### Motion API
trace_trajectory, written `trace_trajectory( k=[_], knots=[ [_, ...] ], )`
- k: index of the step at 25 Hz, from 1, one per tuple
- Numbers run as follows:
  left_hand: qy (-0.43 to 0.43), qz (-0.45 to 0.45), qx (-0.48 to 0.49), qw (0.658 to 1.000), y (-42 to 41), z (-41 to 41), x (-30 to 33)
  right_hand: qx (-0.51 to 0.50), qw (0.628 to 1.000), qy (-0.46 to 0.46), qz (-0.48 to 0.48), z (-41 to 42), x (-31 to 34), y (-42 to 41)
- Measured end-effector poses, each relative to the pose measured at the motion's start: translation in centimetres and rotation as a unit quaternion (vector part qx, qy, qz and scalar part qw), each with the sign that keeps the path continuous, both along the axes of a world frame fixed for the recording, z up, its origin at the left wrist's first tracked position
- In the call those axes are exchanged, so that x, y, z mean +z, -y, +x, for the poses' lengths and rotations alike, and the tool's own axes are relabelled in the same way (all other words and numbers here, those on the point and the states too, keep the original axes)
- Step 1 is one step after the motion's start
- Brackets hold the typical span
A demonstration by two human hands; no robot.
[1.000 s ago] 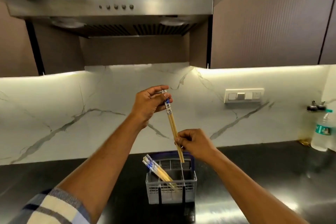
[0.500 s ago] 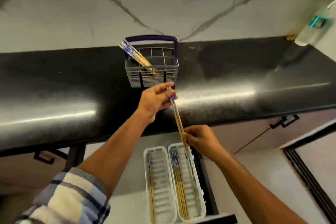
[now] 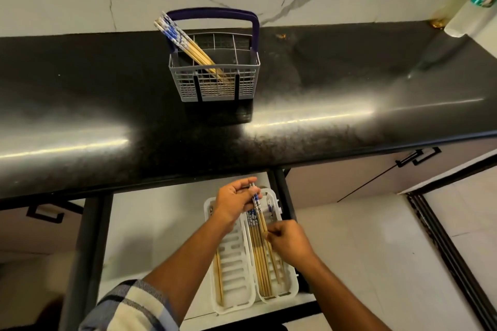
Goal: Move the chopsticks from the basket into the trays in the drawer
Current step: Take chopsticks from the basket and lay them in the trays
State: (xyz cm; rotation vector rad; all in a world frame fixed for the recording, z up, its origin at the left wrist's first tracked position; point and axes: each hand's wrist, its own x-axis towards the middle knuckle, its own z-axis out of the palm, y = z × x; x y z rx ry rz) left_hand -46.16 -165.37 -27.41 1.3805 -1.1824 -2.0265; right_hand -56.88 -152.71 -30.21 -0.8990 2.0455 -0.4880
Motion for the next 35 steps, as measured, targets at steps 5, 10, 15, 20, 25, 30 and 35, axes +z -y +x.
trace_trajectory(
  k=[5, 10, 15, 20, 25, 30, 35],
  knots=[
    [0.049, 0.049, 0.029, 0.997, 2.0, 1.5, -1.7, -0.021, 0.994, -0.063, 0.084, 1.5, -2.3, -0.1],
    [0.035, 0.078, 0.087, 0.993, 3.9, 4.5, -1.0, 0.014, 0.975, -0.161, 0.149, 3.6, -2.5, 0.7],
    [0.015, 0.113, 0.12, 0.986, 3.6, 6.0, -0.6, 0.098, 0.96, -0.206, 0.16, 4.1, -2.8, 1.7],
    [-0.013, 0.12, 0.125, 0.985, 3.8, 6.1, -0.1, 0.115, 0.957, -0.21, 0.161, 4.4, -3.1, 0.8],
    [-0.029, 0.137, 0.138, 0.98, 4.0, 6.1, -0.1, 0.108, 0.963, -0.204, 0.141, 4.7, -3.4, -0.4],
    [-0.029, 0.135, 0.145, 0.98, 3.8, 6.2, 0.0, 0.07, 0.972, -0.189, 0.119, 4.7, -3.5, -0.6],
    [-0.03, 0.139, 0.154, 0.978, 3.8, 6.4, 0.1, 0.067, 0.975, -0.179, 0.113, 4.5, -3.3, -0.4]
  ],
)
